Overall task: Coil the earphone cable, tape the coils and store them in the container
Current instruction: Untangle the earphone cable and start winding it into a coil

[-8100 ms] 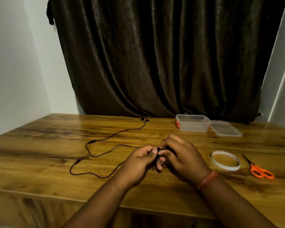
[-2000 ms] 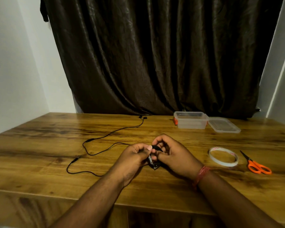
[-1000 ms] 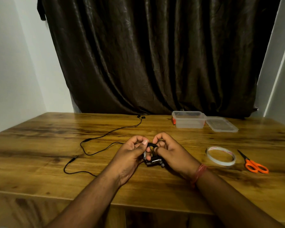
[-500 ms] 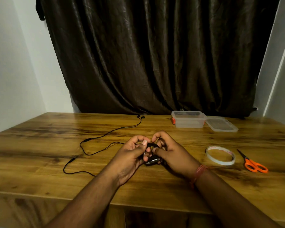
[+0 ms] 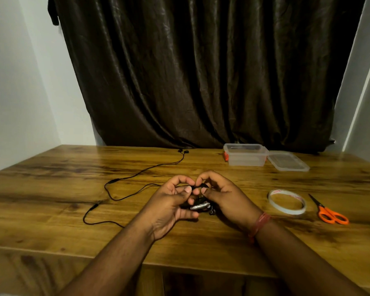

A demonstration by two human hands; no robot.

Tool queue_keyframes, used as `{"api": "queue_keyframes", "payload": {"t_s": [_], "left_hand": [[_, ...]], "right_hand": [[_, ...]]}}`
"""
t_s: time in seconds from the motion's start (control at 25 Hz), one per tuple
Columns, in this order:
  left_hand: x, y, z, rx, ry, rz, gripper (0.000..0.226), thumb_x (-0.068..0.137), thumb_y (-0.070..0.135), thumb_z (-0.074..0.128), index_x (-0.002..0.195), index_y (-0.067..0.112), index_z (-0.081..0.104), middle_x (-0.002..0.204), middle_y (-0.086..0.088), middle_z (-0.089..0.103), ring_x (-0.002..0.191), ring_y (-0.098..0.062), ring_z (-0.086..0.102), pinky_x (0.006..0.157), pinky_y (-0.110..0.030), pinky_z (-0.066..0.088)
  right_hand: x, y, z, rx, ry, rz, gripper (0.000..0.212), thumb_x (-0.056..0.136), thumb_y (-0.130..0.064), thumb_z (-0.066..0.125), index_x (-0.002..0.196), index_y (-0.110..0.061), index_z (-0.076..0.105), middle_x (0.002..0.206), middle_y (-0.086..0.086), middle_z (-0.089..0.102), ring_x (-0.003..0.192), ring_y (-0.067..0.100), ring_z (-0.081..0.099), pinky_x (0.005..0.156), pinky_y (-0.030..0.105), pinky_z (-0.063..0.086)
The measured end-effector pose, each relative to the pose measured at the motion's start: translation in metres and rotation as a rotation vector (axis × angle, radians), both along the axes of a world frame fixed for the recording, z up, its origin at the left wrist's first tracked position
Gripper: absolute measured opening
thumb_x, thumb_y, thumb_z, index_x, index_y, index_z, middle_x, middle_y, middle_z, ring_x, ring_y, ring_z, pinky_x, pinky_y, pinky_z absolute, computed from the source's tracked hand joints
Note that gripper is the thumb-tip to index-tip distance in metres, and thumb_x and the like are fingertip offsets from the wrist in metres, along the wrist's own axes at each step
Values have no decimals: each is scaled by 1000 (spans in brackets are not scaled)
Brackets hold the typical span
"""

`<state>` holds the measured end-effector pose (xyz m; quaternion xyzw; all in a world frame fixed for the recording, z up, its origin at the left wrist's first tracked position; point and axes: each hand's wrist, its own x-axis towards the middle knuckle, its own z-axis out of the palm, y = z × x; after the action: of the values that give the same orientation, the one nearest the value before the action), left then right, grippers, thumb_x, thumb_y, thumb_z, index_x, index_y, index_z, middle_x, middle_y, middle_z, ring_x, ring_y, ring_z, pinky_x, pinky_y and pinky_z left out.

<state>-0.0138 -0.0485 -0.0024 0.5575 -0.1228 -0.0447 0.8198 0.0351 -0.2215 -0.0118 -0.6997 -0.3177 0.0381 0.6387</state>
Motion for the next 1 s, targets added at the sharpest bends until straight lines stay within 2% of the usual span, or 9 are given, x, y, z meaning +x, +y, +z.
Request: {"api": "queue_keyframes", "payload": {"t_s": [0.2,0.32,0.4,0.52,0.56,0.64,0.72,0.84,1.0], "left_hand": [[0,3,0,-90,25,-36,24,83,0,55,106,4,63,86,-11,66,65,-14,58,49,-27,55],[2,4,-1,-88,25,-37,26,85,-3,52,106,3,67,86,-11,68,64,-12,57,48,-22,47],[2,4,-1,-53,21,-31,25,86,-4,53,104,4,68,84,-10,67,62,-11,54,46,-20,42],[2,4,-3,20,16,-27,27,94,-7,47,110,7,63,82,-9,65,60,-9,50,43,-19,37],[2,4,-3,30,22,-25,27,95,-7,46,112,8,61,81,-9,64,59,-9,50,43,-19,37],[1,4,-3,48,43,-4,26,97,-5,46,116,9,57,78,-8,62,58,-10,49,41,-21,37],[1,3,-4,85,47,43,25,97,-4,47,118,8,54,75,-7,61,57,-10,50,39,-22,39],[0,1,-6,152,27,102,20,98,-6,45,113,6,52,75,-8,60,56,-11,52,39,-23,40],[0,0,-7,196,8,108,16,98,-5,46,109,6,52,83,-9,64,61,-14,59,42,-27,48]], "right_hand": [[-3,-1,3,46,-25,-47,19,94,-10,56,99,-25,66,84,4,59,77,20,54,67,37,43],[-4,-1,4,61,-36,-50,17,94,-8,58,100,-23,65,84,13,61,77,22,55,68,37,42],[-5,-2,3,-2,-78,-59,19,94,-9,60,102,-26,62,84,20,60,73,22,54,66,36,40],[-6,-5,3,-134,-137,-59,27,94,-16,62,110,-37,57,79,1,59,64,11,54,56,32,43],[-7,-5,3,-137,-120,-47,27,94,-17,63,111,-38,58,80,-2,61,67,12,58,57,34,48],[-8,-5,3,-131,-83,-41,23,93,-19,64,108,-36,62,92,0,70,83,19,68,73,45,58],[-7,-4,1,-122,-48,-37,18,93,-18,64,108,-28,65,101,10,72,98,34,68,88,60,52],[-5,-5,-1,-138,-36,-37,14,94,-19,63,108,-21,64,101,21,69,100,45,64,89,65,48],[-4,-5,0,-177,-97,-117,10,95,-19,61,98,-27,67,92,13,71,92,39,66,84,61,51]]}}
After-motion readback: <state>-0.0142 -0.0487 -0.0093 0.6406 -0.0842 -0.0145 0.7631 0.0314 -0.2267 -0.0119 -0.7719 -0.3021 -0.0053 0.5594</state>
